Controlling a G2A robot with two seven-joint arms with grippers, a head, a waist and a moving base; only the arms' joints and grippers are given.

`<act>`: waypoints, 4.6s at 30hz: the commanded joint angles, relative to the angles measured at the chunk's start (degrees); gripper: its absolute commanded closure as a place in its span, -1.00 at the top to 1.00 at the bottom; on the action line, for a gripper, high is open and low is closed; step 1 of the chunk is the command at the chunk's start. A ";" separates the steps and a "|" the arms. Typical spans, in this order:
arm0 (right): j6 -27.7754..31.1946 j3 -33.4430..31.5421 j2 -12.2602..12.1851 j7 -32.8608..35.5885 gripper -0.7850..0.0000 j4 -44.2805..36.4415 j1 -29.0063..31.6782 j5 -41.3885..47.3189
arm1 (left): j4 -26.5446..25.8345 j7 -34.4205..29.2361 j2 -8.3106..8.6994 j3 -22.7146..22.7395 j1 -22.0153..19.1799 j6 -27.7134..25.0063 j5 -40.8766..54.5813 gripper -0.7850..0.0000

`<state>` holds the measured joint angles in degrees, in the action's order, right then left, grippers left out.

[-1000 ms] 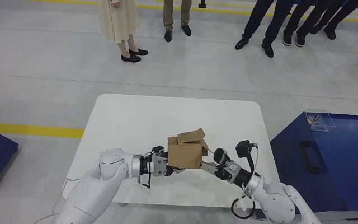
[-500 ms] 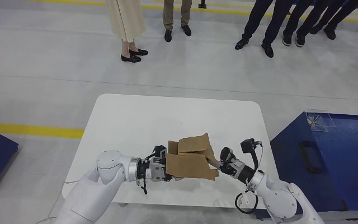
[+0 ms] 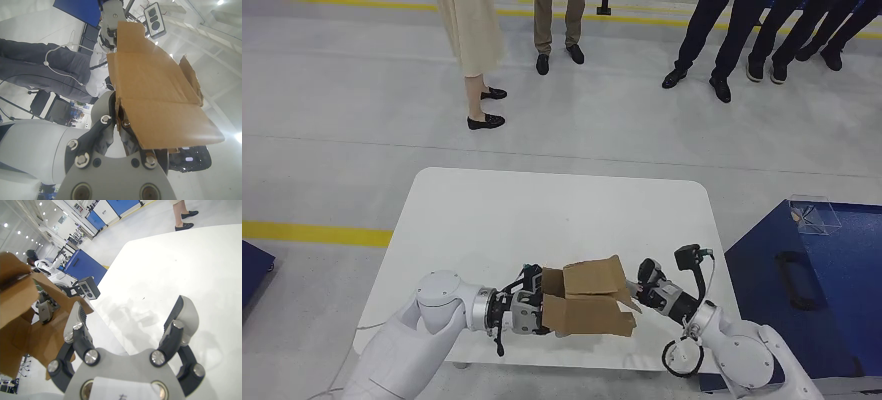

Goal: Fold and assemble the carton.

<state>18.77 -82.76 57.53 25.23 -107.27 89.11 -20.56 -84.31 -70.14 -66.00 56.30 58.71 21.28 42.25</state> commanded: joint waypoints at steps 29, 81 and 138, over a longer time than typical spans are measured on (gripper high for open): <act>0.82 2.74 0.54 2.74 1.00 -2.53 0.10 1.87 | -3.08 8.79 0.63 -0.79 1.78 -6.67 -10.27 -1.00; 0.01 1.86 0.80 4.56 1.00 -1.38 -1.71 0.72 | -3.58 12.43 0.11 -0.98 1.97 -13.01 -12.32 -1.00; -1.49 1.77 1.10 4.84 1.00 0.92 -2.91 -0.17 | -2.84 16.39 -0.30 1.41 2.92 -13.43 -9.36 -1.00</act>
<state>17.50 -81.62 58.54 30.39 -106.47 86.60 -20.30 -87.09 -53.71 -66.31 57.73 61.57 7.86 33.02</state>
